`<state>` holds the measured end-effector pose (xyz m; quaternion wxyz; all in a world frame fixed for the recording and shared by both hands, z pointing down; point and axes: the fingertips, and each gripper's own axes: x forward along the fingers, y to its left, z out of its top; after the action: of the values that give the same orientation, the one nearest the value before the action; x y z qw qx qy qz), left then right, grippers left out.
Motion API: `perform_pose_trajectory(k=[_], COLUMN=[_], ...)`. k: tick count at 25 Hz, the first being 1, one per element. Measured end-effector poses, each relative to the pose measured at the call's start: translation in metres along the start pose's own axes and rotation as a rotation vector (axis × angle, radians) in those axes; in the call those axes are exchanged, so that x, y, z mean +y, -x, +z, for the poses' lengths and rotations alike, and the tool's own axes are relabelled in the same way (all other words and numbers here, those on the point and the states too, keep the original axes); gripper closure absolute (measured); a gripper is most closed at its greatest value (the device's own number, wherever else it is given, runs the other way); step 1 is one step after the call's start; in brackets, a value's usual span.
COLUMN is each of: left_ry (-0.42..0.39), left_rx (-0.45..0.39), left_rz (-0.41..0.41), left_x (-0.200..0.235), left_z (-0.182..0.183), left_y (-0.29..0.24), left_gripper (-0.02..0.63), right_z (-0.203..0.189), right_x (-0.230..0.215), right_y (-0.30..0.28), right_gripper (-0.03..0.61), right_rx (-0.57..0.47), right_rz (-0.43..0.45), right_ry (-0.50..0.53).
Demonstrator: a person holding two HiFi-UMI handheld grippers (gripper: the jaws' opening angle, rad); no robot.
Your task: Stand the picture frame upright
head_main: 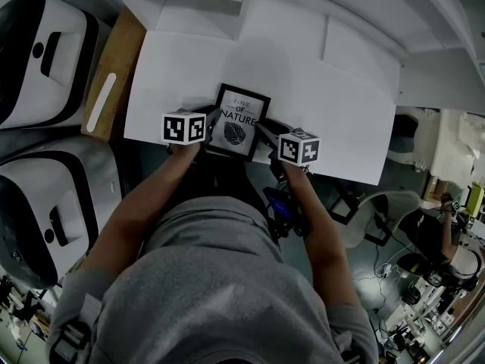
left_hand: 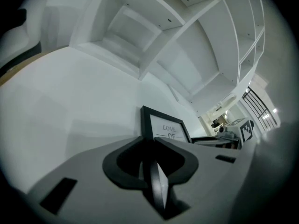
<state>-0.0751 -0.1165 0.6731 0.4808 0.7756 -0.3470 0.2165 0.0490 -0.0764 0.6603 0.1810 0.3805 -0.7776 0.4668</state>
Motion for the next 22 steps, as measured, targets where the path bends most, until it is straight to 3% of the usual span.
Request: perform_pose_trajectory(k=[8,22], left_ry=[0.033,0.012], left_rx=[-0.032,-0.093], left_rz=[-0.015,-0.021], left_x=[-0.001,0.003], left_z=[0.002,0.0], left_y=[0.002,0.02], left_gripper=[0.54,0.535], right_z=[0.012,0.03], right_x=[0.002,0.018], right_y=[0.003,0.004], right_gripper=[0.443,0.459], right_rx=[-0.004,0.001], right_rz=[0.011,0.067], right_ry=[0.021,0.058])
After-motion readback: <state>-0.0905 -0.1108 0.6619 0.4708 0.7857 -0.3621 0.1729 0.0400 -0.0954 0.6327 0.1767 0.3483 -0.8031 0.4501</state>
